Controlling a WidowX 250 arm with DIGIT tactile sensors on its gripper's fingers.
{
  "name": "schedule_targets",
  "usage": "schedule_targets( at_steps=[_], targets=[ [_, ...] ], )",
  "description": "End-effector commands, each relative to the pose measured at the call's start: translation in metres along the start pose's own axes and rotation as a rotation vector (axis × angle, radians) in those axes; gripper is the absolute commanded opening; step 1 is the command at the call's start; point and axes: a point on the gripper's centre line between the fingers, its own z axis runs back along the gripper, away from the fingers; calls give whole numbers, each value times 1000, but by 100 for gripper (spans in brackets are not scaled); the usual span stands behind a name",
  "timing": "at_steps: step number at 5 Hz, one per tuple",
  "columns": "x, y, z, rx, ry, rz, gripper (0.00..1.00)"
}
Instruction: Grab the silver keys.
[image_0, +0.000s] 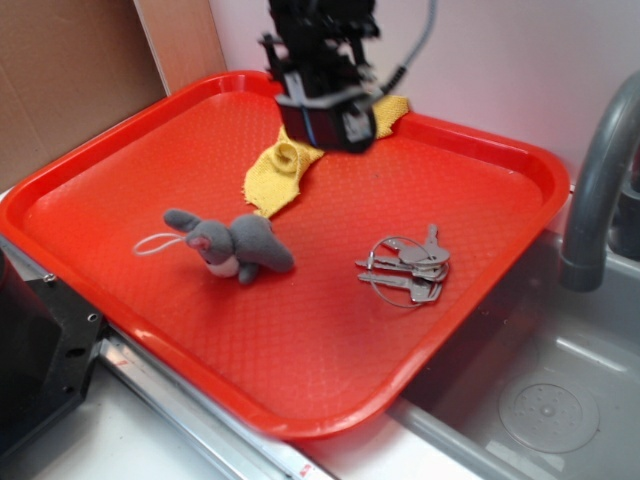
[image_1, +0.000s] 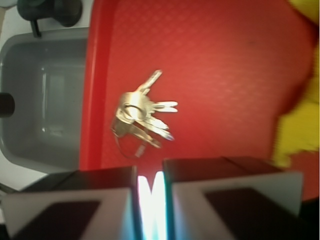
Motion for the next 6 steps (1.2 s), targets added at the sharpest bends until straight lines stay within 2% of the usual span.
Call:
schedule_targets(
  at_steps=[1, 2, 3, 4, 6],
  targets=[
    [3, 1, 1, -6, -30, 76, 100],
    [6, -14, -22, -13, 12, 31, 100],
    [13, -26, -48, 9, 35, -2, 100],
    [20, -29, -70, 45, 60, -12, 100],
    [20, -38, -95, 59, 112, -56, 100]
  ],
)
